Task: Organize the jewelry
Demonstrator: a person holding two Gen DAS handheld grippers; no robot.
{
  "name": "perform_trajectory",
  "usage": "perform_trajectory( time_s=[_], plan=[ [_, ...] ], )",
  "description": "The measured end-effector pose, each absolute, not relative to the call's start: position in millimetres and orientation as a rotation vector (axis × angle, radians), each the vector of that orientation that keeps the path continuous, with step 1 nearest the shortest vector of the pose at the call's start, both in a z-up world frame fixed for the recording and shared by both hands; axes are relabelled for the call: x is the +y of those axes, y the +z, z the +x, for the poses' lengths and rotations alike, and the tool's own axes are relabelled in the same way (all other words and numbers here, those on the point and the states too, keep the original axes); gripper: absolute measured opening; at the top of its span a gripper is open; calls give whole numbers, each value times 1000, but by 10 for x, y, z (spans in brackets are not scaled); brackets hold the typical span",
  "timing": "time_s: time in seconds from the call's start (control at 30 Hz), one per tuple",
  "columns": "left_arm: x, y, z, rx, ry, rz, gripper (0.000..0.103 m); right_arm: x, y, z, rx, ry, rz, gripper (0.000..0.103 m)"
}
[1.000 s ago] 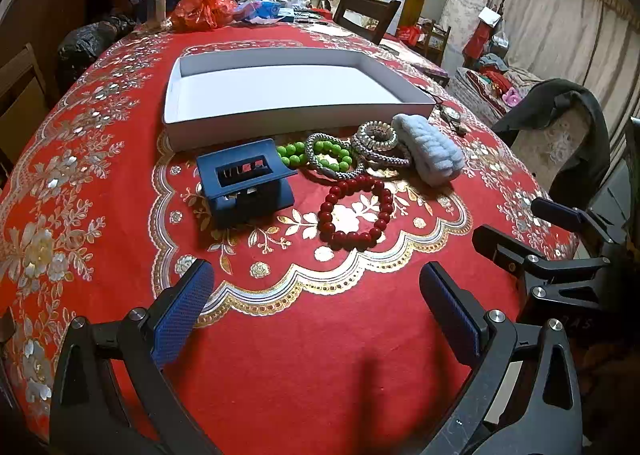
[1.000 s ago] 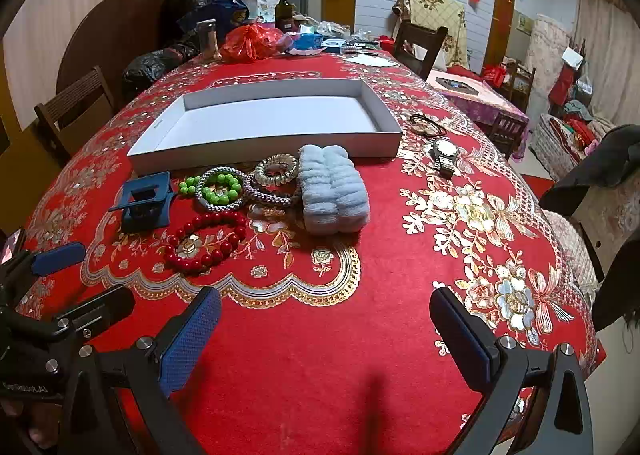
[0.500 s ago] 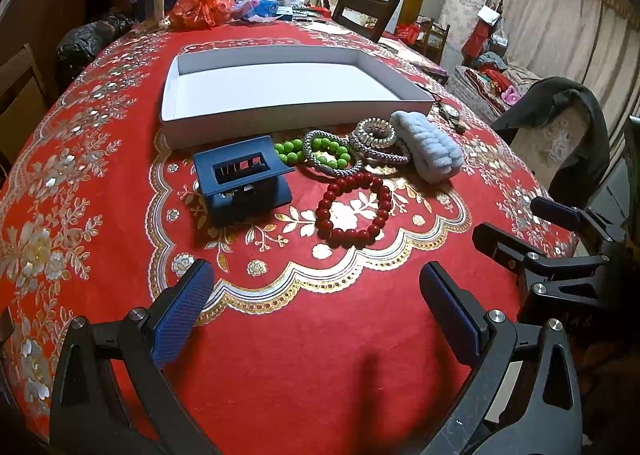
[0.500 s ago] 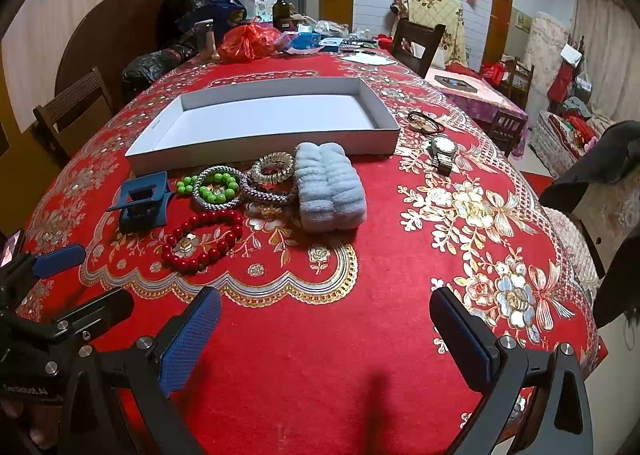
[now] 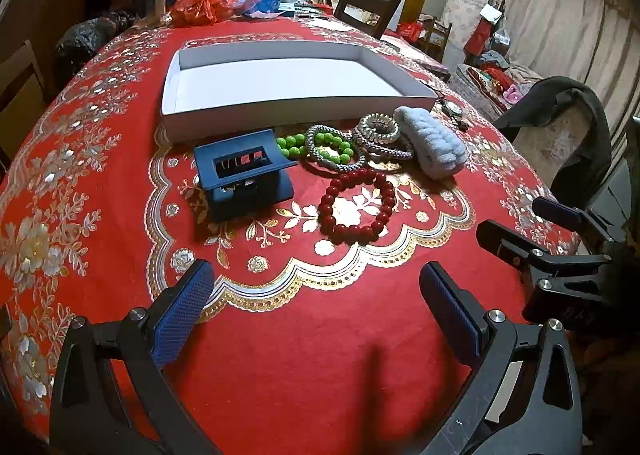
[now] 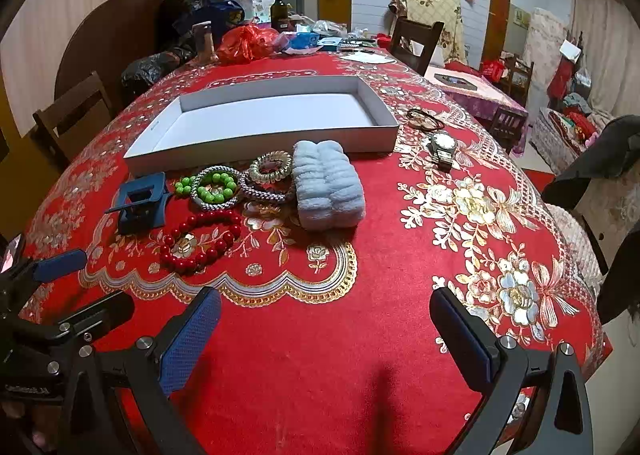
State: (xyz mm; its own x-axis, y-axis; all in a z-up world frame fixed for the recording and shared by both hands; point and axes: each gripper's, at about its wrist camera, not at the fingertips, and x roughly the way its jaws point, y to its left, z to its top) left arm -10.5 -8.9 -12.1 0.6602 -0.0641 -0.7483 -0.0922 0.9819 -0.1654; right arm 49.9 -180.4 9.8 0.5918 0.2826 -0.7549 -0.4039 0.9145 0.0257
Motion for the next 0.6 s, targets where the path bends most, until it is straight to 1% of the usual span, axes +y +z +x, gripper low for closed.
perform_trajectory(
  time_s=[0.6],
  plan=[
    [-84, -141, -92, 860, 35, -198, 103, -1801, 67, 512, 857, 406, -148, 103]
  ],
)
